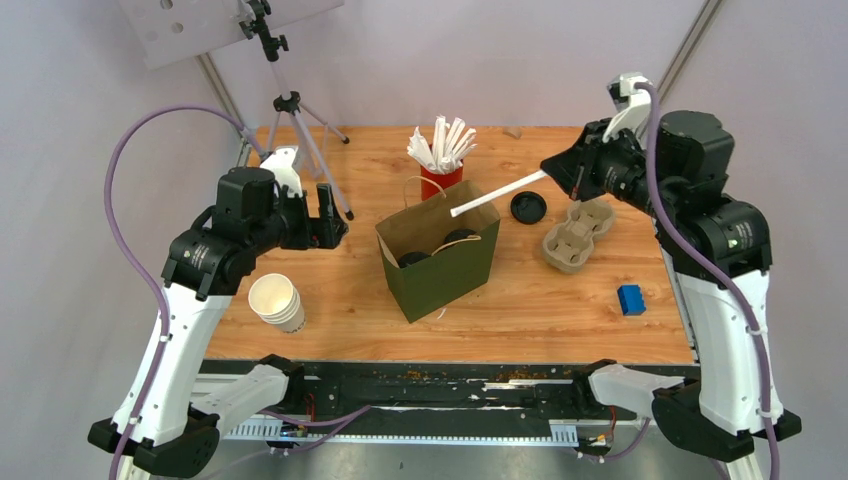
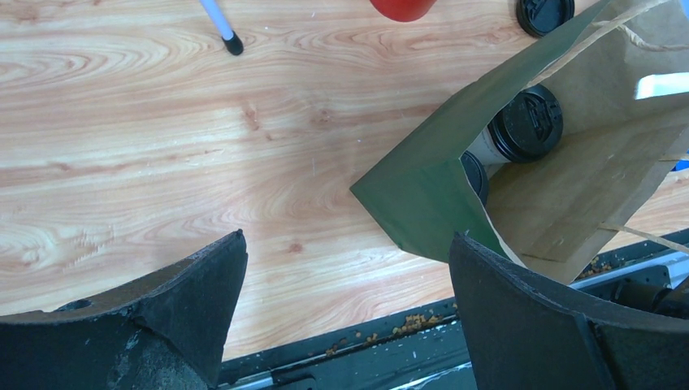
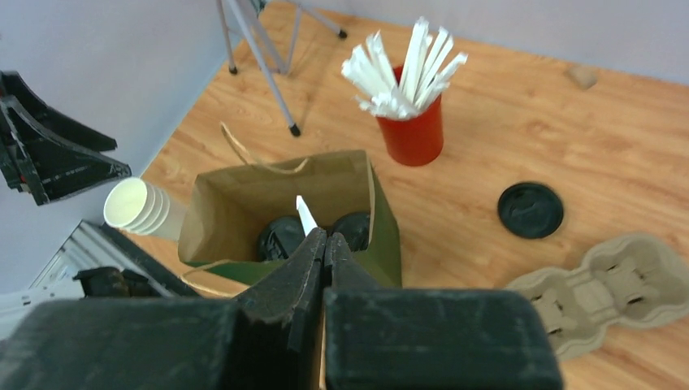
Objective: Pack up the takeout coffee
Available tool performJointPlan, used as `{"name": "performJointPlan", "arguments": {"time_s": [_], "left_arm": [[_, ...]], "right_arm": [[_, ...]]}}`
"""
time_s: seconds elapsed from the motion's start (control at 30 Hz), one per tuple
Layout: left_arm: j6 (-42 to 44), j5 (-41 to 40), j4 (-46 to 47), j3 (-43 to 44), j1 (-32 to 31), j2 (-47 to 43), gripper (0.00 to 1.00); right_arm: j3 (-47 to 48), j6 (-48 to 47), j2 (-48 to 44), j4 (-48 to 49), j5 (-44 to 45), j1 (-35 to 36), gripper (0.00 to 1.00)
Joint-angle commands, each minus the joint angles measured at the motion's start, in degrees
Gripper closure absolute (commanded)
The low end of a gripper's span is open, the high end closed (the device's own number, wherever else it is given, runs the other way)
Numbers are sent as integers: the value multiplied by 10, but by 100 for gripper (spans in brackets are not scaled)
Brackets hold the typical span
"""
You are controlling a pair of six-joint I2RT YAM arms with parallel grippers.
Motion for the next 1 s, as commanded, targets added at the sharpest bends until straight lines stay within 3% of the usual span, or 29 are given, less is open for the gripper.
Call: {"name": "performJointPlan", "arguments": {"time_s": [0.0,0.37,0.73,0.87,0.97], "left_arm": [[0,-2,-3,21,3,-7,0],[-9,1,-1,14,3,-18,0],[-3,-18,1,6,3,-15,0],[2,-19,1,8,3,-7,0],[9,-18,-2,10,3,-3,0]], "right_arm": [[-45,35,1,25,-48,4,100],[-205,107,31,203,-133,13,100],[-230,125,128,259,-179,38,100],[-192,95,163,213,-165,39,86],[-148,65,192,169,-143,39,69]]}}
